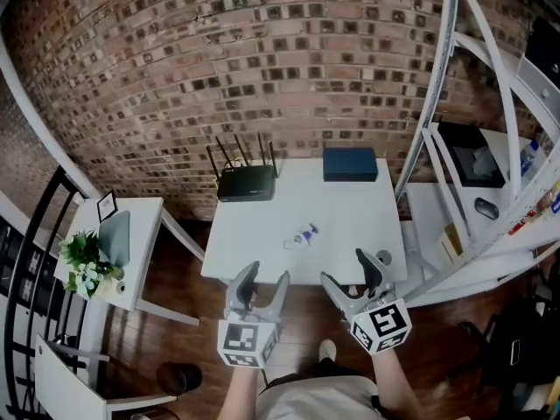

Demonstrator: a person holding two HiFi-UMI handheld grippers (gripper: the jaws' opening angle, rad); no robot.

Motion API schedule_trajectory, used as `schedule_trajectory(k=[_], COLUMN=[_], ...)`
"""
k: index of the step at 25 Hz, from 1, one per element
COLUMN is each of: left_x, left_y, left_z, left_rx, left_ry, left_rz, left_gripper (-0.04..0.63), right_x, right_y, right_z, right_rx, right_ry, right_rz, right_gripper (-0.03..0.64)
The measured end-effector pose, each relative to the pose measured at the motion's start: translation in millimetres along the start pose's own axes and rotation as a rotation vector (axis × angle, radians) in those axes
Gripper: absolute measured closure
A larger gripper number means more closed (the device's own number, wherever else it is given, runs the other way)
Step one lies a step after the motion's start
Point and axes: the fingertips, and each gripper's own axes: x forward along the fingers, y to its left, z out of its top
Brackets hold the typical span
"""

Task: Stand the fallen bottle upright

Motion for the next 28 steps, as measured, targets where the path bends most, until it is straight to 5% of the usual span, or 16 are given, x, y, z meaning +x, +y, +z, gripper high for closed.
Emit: schedule_trajectory(k=[9, 22, 28], left_x=[93.4, 208.7, 238.6], left_y=[45.0, 107.6, 110.4], left_z=[-34.0, -84.2, -158.6], left_rx=[-0.018, -0.024, -0.050], left_ry=[0.119, 0.252, 0.515], left_rz=[0.015, -0.218, -0.367], left_gripper=[0.322, 0.318, 0.311], right_x=[78.9, 188.2, 208.6], right_y=[-50.5, -100.3, -101.4], right_z=[-31.9, -75.7, -99.1], right_rx=[0.039, 0.102, 0.098], right_ry=[0.050, 0.191, 0.257], right_rz=[0.073, -0.050, -0.039], right_gripper=[0.272, 0.272, 0.272])
